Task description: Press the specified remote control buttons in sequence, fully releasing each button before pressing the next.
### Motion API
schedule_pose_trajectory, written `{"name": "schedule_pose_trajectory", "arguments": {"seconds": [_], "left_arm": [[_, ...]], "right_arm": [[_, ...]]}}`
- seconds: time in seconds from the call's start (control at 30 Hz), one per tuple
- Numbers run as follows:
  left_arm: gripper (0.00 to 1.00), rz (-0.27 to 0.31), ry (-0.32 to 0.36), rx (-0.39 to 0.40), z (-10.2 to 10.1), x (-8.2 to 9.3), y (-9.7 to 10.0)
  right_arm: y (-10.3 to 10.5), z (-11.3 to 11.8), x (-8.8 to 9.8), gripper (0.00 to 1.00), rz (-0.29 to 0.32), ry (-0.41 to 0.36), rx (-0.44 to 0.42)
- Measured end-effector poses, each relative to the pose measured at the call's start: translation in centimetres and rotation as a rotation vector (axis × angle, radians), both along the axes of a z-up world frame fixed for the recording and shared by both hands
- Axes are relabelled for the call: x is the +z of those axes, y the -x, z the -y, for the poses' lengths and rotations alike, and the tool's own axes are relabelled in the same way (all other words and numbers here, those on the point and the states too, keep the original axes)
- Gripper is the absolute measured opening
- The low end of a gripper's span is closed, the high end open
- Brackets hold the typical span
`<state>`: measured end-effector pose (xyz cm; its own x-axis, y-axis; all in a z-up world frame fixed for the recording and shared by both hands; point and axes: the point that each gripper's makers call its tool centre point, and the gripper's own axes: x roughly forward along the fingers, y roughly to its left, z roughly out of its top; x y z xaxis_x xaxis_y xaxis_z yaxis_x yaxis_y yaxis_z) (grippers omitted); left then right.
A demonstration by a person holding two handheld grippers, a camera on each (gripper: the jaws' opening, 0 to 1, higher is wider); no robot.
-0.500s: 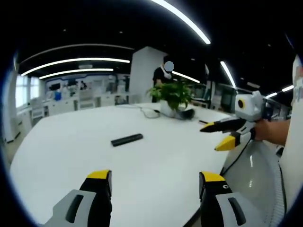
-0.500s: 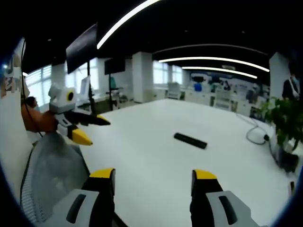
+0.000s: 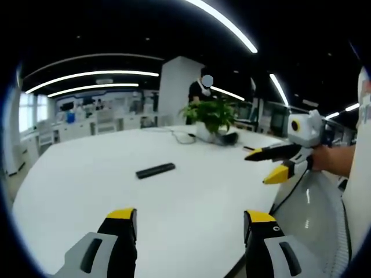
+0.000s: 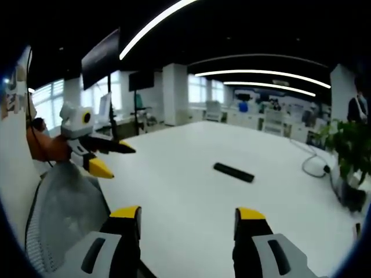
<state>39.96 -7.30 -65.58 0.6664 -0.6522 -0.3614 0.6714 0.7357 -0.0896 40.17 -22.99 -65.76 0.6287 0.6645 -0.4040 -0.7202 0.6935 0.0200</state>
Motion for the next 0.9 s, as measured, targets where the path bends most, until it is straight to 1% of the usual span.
{"name": "schedule_pose_trajectory", "arguments": {"seconds": [0.9], "left_arm": [[0.77, -0.006, -0.001, -0.007, 0.1, -0.07, 0.26]], "right_arm": [[0.02, 0.0, -0.11, 0.63, -0.005, -0.001, -0.002]]}}
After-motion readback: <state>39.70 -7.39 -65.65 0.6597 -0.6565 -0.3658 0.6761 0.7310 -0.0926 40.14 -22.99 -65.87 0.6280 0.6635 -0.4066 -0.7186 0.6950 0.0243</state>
